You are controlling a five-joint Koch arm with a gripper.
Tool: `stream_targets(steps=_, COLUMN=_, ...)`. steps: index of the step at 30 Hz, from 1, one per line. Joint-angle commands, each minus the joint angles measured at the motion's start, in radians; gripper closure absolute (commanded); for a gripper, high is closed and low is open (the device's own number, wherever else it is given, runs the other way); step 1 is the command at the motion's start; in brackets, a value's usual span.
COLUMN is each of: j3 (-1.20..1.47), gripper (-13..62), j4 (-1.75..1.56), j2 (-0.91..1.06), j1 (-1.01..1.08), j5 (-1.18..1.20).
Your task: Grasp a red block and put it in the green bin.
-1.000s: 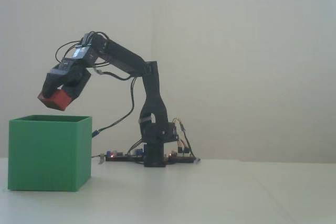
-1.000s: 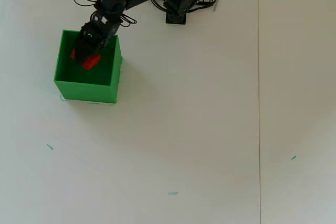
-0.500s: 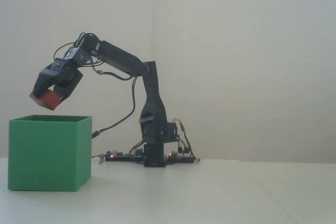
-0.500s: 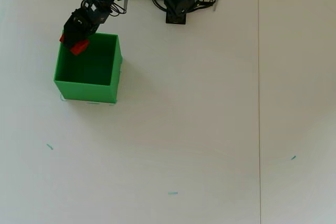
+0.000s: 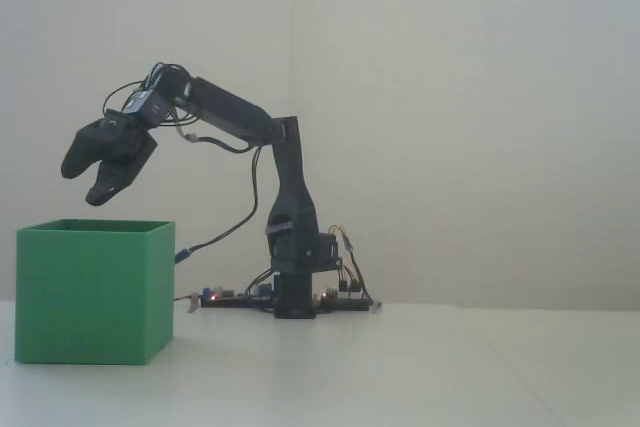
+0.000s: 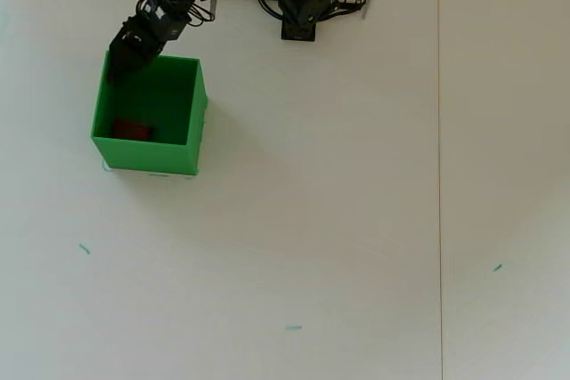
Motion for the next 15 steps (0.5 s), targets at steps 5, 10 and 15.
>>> stream_targets(steps=5, j3=0.029, gripper=16.0, j4=-0.046, j2=0.078, j1=-0.067, j5=-0.011)
stream_targets(steps=10, j3=0.086, gripper=16.0, j4=-0.100, j2=0.193, j1=-0.178, j5=0.011)
stream_targets(steps=15, j3=0.156, gripper=16.3, j4=-0.130, j2=0.319, j1=-0.319, j5=0.121)
